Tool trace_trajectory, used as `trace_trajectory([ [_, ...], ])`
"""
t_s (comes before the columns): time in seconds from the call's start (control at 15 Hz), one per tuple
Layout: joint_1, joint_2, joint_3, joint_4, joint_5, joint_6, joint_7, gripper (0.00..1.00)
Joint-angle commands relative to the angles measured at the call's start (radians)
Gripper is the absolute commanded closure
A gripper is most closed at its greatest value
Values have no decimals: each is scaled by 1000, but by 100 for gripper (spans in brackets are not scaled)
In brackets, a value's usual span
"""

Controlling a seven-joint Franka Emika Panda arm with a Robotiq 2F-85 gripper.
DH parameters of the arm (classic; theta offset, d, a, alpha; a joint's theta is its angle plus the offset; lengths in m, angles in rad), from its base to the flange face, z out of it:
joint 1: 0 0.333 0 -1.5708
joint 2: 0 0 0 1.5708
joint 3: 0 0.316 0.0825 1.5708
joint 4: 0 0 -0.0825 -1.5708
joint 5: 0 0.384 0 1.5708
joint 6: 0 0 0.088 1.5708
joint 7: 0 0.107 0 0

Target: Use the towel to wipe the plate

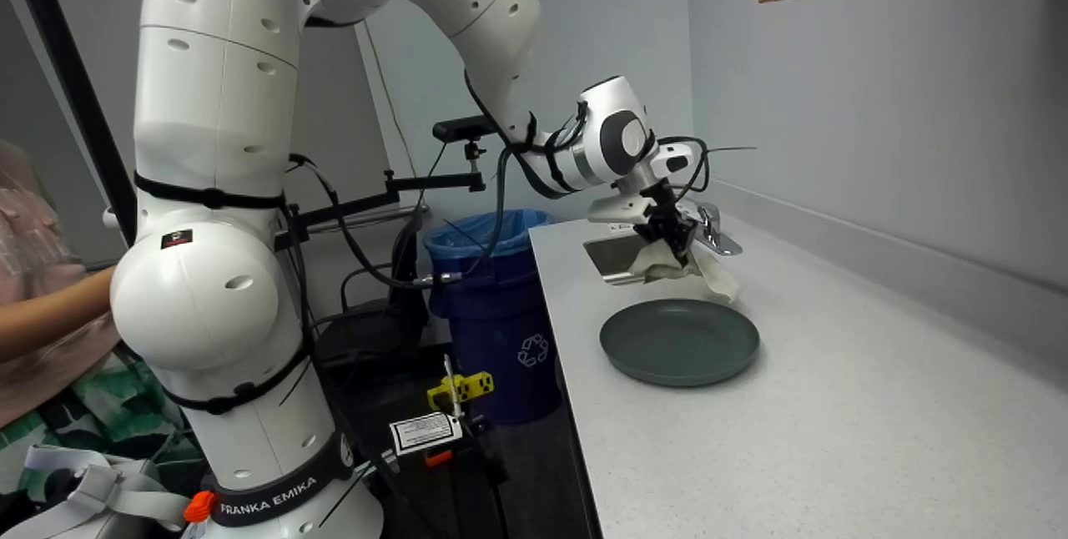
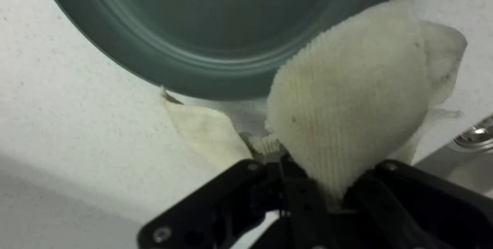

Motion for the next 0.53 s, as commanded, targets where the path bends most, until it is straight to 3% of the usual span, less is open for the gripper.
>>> trace_trajectory([
  [0.0,-6,-3,53,39,98,70,-68,97],
  [0.4,-24,11,136,34,236,96,-177,97],
  [0.47,-28,9,143,26,253,89,-194,64],
])
